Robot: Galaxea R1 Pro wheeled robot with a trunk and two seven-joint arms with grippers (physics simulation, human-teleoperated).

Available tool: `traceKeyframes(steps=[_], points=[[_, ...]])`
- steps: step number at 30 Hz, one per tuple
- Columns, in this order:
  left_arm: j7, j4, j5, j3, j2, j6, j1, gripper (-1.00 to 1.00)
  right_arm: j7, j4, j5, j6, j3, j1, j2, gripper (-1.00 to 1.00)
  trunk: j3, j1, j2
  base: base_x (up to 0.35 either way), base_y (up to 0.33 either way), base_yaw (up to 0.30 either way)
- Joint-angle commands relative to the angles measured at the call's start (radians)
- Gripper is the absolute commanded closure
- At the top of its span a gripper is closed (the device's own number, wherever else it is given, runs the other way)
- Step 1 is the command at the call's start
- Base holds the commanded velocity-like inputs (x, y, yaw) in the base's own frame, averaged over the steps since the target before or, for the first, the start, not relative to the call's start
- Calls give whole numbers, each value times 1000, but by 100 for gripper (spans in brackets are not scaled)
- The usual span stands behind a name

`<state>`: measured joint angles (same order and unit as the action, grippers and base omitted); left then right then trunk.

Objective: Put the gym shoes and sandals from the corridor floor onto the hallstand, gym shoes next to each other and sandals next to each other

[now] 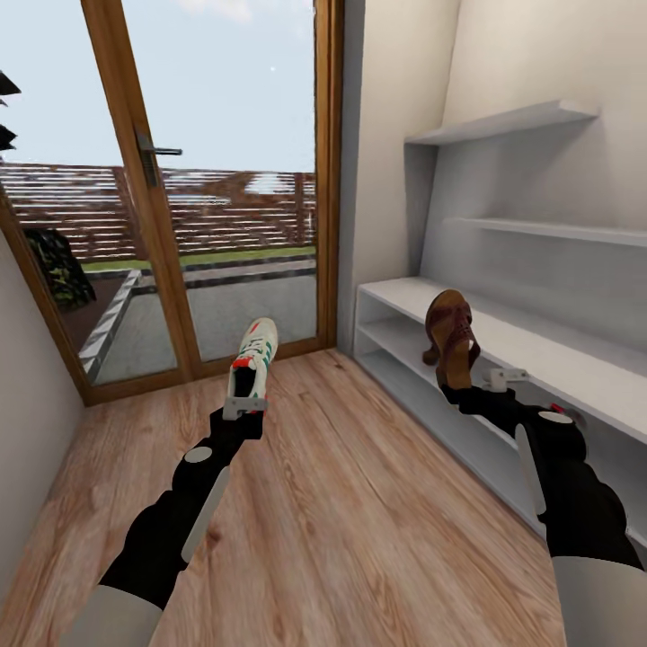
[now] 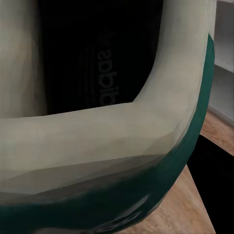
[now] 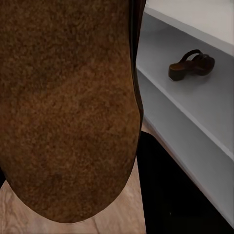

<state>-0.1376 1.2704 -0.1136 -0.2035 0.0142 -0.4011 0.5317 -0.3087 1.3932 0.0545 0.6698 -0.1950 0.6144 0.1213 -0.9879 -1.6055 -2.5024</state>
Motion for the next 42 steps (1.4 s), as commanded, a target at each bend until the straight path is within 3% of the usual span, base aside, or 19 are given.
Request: traceKeyframes(steps=[1, 10, 42], points=[[-8, 1, -11, -2, -1, -4, 1, 100, -4, 2, 3, 6, -1, 1, 0, 100, -1, 0, 0, 136, 160, 0], [-8, 1, -11, -2, 0, -4, 1, 100, -4, 3, 1, 7, -3, 1, 0, 100, 5, 0, 0, 153, 175, -162], [-8, 1, -11, -2, 0, -5, 1, 100, -4, 3, 1, 7, -2, 1, 0, 100, 37, 0, 0, 4, 37, -235]])
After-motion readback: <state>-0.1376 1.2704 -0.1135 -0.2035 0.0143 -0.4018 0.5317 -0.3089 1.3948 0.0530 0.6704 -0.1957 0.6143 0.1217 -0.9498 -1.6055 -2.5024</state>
